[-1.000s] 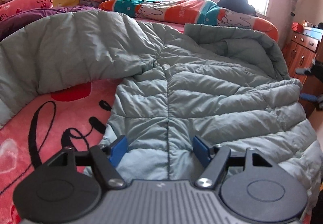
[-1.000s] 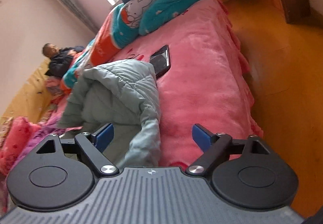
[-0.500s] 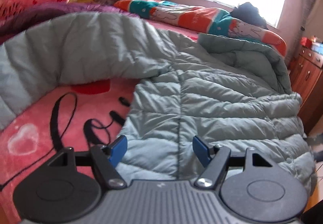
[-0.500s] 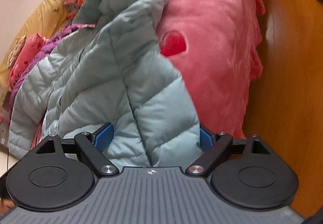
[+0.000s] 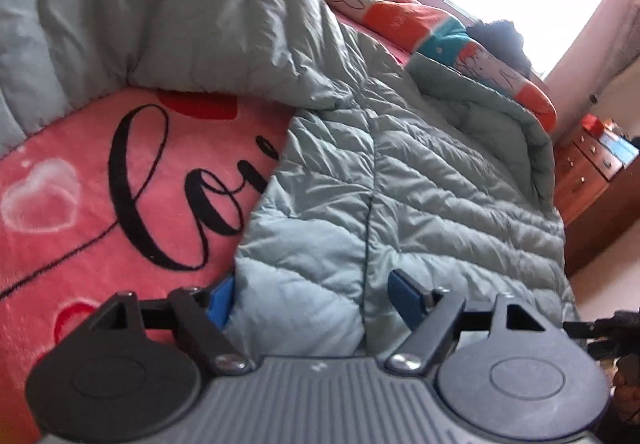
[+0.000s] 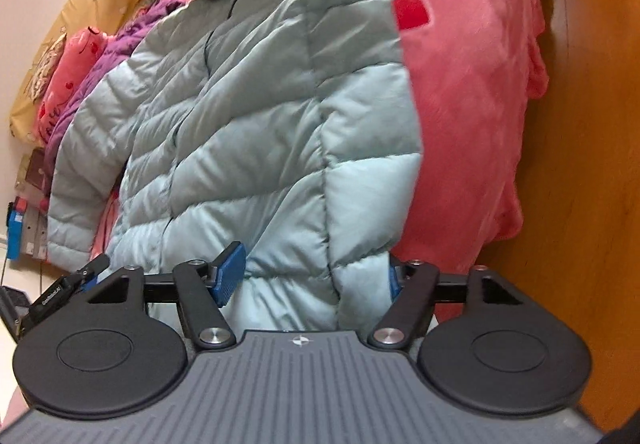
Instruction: Fold large clothes
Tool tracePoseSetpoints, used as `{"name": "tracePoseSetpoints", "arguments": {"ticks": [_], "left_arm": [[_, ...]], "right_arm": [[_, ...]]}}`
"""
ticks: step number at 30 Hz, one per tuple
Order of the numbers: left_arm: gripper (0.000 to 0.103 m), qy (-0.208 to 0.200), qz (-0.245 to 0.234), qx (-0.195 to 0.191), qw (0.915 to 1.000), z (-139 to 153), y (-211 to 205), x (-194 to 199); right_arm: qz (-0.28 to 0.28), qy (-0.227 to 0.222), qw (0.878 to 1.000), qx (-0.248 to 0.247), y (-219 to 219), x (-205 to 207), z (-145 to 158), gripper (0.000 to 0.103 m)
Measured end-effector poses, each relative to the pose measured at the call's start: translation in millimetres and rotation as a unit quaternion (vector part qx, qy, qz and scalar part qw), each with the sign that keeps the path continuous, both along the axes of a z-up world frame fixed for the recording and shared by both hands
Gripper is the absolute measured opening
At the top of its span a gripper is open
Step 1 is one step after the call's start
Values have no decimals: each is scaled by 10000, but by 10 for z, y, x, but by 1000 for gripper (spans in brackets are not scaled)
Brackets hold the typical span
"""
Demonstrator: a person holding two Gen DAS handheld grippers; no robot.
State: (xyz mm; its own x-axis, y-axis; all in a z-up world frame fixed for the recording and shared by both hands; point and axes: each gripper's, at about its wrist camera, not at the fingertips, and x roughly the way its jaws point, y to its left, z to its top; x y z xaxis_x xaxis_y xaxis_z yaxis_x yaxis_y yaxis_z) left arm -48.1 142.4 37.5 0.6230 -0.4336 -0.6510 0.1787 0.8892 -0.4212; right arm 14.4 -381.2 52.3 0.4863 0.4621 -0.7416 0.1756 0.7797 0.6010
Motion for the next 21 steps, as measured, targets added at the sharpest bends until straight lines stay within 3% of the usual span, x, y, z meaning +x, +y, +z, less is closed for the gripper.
{"name": "tracePoseSetpoints", "arguments": {"ticks": [4,7,8,10,11,12,15,21], "left_arm": [[83,15,-105,-61,9999,-13,-20,-19],[81,-32,-273,-16,9996,0,-40,-24],[76,-53,-327,0,9995,9,-36,-30],[47,-86,-387,25,9992,19,-17,-29],[26,-44,-388,-31,9992,14,4,-26],[20,4,-390,-122,9992,4,35,-24],[10,-122,-420,13,9990,34,29,-72],[6,-238,-256,329,9988,193,96,-140]], "right_arm": [[162,32,9996,-229,145,-6,41,103],[158,-7,9989,-431,219,-48,64,94],[140,-22,9990,-431,220,-76,66,87],[81,-42,9990,-429,226,-122,89,74],[51,-68,9991,-407,220,-145,96,64],[14,-97,9993,-372,220,-164,102,53],[-44,-167,9995,-280,215,-240,130,37],[70,-200,9995,-214,246,-365,201,26]]}}
